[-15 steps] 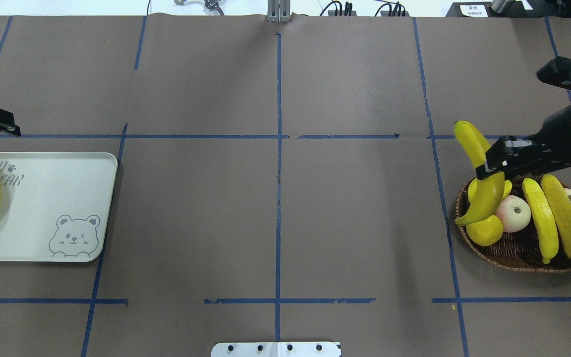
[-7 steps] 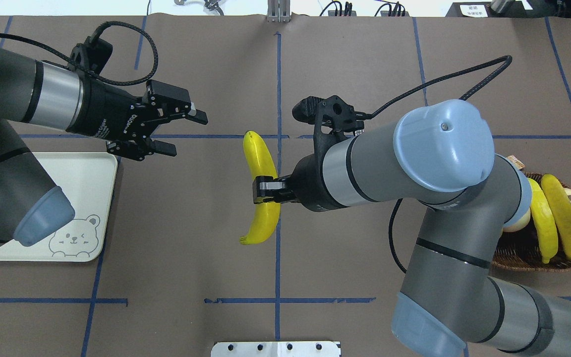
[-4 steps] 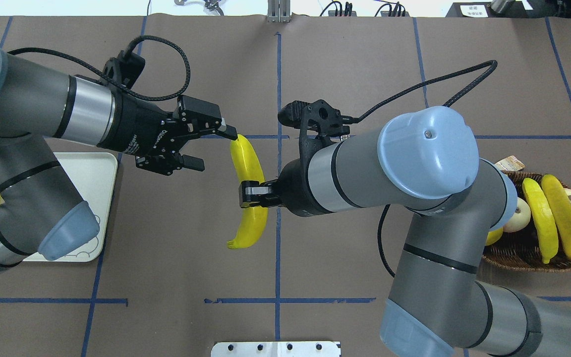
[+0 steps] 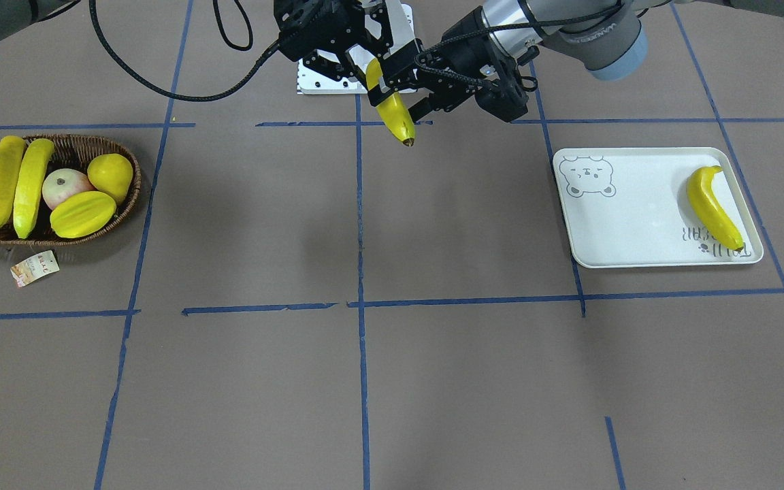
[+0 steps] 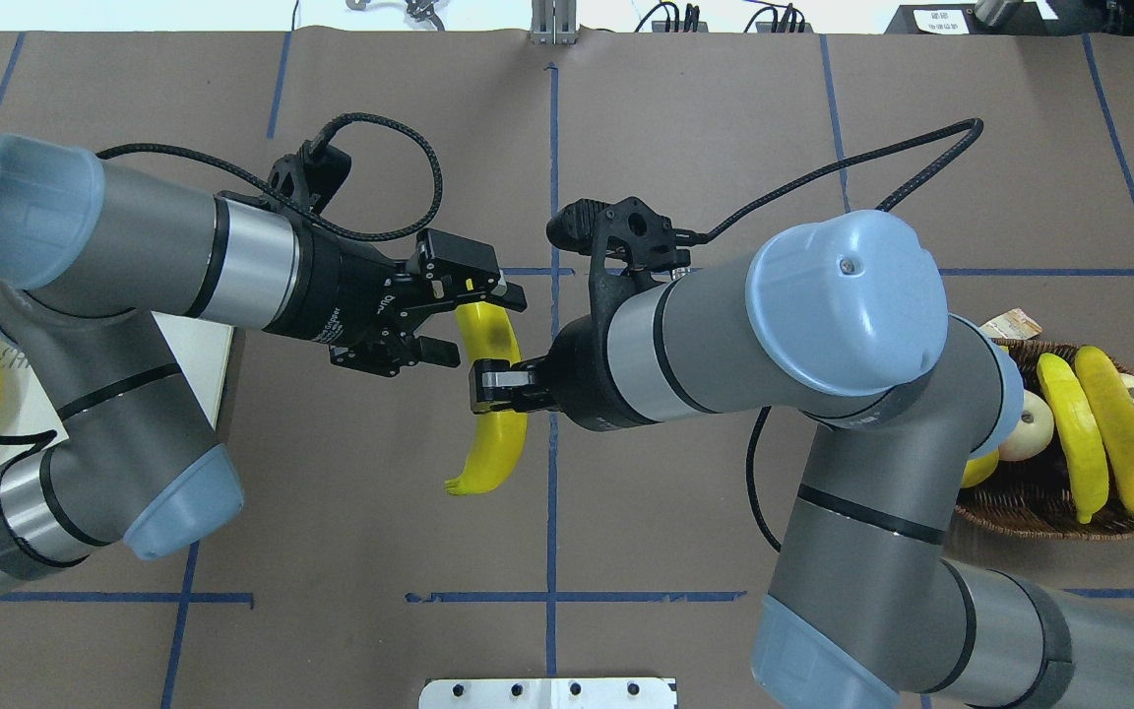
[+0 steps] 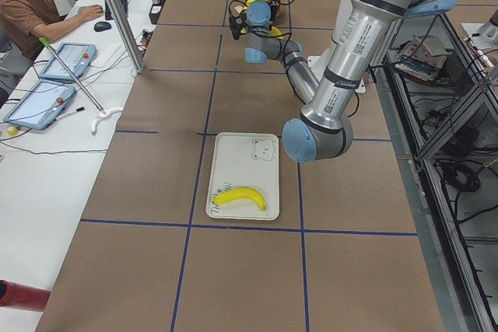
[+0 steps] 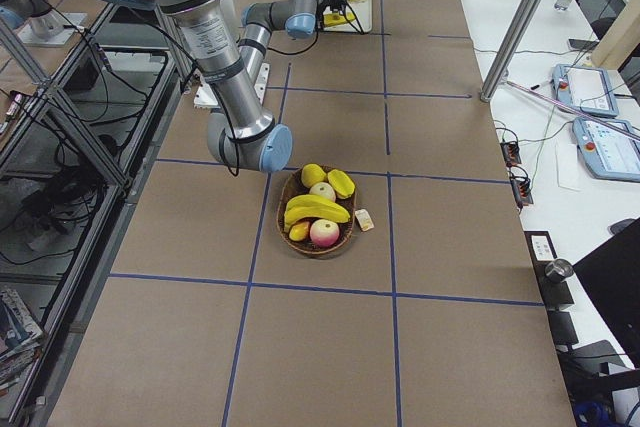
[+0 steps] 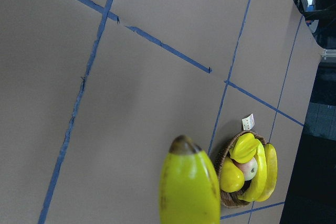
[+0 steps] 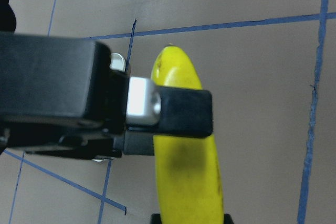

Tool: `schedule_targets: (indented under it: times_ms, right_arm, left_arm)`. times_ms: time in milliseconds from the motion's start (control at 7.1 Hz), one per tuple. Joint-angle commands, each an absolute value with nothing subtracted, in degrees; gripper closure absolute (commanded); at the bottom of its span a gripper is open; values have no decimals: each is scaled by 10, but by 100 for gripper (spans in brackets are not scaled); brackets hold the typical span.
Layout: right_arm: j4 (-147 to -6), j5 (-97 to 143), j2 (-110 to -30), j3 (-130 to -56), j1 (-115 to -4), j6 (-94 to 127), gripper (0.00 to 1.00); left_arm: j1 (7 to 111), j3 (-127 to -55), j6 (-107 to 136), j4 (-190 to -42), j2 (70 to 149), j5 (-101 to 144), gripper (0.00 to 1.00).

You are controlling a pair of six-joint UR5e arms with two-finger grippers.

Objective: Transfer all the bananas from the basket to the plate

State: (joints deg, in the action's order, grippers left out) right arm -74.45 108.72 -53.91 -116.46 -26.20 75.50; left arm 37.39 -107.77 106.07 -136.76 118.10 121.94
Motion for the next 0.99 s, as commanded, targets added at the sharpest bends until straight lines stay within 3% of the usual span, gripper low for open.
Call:
schedule_targets:
  times_ms: [0, 141, 282, 422, 845]
  right_arm:
    - [-744, 1087, -539, -1165, -262, 756, 99]
    - [-744, 1087, -537, -1165, -262, 756, 99]
    - [-744, 1087, -536, -1165, -262, 758, 81]
    - [-744, 1087, -535, -1166, -262, 767, 1]
    - [-745, 1087, -540, -1179, -264, 790, 0]
  left_arm:
    - [371, -1079, 1058, -1368, 1179, 1219, 94]
    - [371, -1074, 1053, -1368, 1178, 1219, 96]
    - [370, -1075, 1053, -1368, 1178, 1219, 99]
    - [370, -1075, 1054, -1368, 1176, 1219, 99]
    - [371, -1070, 1054, -1342, 1155, 1221, 100]
